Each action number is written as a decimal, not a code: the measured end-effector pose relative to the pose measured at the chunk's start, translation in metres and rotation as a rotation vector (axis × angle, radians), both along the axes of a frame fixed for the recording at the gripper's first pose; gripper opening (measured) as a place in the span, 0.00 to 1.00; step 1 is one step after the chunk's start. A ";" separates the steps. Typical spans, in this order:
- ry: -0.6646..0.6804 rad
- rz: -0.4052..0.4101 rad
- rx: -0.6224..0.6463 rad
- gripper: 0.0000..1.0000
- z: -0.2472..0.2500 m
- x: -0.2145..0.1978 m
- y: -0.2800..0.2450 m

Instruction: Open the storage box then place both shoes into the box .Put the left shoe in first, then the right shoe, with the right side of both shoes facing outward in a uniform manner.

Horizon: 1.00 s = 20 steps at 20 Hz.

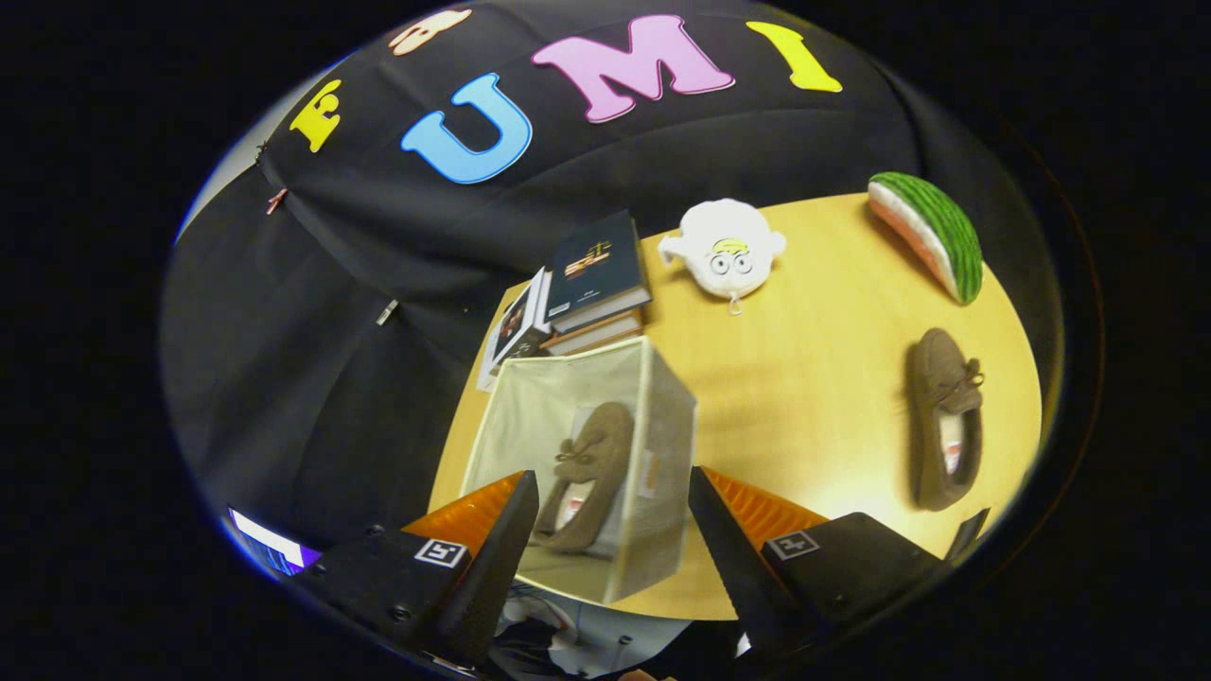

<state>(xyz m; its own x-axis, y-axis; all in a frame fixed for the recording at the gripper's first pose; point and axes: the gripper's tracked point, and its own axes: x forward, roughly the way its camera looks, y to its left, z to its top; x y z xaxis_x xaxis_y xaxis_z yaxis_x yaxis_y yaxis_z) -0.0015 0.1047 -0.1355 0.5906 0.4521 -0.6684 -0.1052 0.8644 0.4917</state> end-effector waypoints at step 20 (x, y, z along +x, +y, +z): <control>0.006 0.024 -0.307 0.99 -0.110 0.005 -0.292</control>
